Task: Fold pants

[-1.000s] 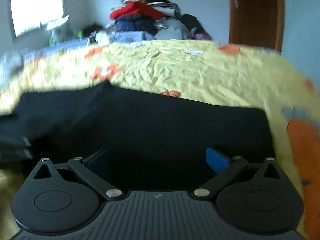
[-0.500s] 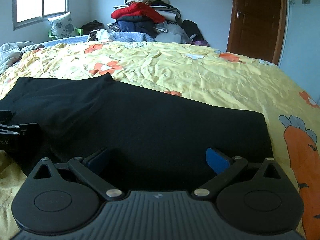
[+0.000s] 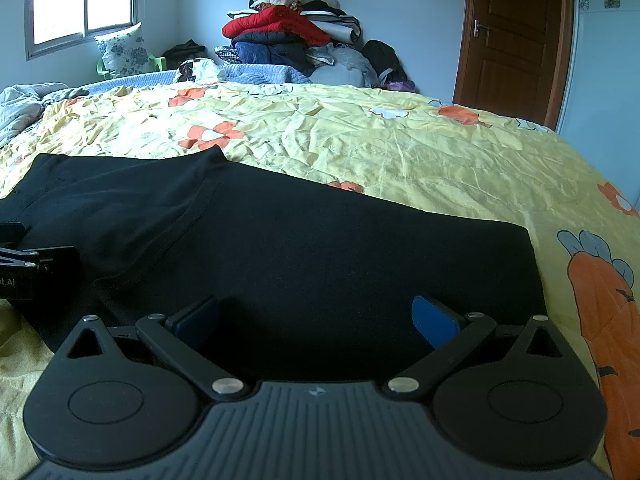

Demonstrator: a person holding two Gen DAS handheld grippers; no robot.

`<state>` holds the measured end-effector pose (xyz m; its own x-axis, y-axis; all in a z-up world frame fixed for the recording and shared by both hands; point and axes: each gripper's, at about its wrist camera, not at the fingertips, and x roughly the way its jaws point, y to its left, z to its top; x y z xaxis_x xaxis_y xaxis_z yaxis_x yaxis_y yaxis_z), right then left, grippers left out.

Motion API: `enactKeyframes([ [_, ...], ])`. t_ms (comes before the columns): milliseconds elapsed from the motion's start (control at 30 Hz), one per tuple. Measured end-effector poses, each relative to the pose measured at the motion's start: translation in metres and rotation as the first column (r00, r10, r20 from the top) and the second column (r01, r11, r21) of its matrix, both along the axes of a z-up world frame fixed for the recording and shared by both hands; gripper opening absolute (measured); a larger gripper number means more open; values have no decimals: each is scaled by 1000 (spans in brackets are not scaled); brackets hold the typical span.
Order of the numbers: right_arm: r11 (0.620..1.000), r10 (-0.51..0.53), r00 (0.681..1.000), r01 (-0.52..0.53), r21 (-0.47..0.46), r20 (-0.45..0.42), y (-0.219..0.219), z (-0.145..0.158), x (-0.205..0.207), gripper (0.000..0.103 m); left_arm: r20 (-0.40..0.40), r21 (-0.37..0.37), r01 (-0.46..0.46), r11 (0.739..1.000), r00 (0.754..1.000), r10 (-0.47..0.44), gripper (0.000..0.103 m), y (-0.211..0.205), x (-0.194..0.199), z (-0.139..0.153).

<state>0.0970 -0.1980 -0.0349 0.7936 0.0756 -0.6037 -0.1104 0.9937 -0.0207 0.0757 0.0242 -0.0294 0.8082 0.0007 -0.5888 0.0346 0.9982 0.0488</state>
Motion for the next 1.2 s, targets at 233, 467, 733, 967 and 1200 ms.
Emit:
enactKeyframes([
  [233,1000,0,1000,0,2,-1,0,0,0,103,12,-3,4,1000,1000,-3,103,1,-2,1],
  [467,995,49,996,-43,-91,69,11,15,-9,103,38,29,19,999,999,-20,102,14,-28,16],
  [733,670,407,821,31,-742,402,98,37,-32,103,-2,-23,-146,989,989,146,101,88,-53,23],
  [967,686,640,732,-406,-604,235,172,49,-36,103,-146,-376,-267,887,963,228,100,168,-41,28],
  [1200,432,802,598,-558,-708,18,254,5,-57,103,-221,-656,-278,702,960,174,102,203,-25,22],
])
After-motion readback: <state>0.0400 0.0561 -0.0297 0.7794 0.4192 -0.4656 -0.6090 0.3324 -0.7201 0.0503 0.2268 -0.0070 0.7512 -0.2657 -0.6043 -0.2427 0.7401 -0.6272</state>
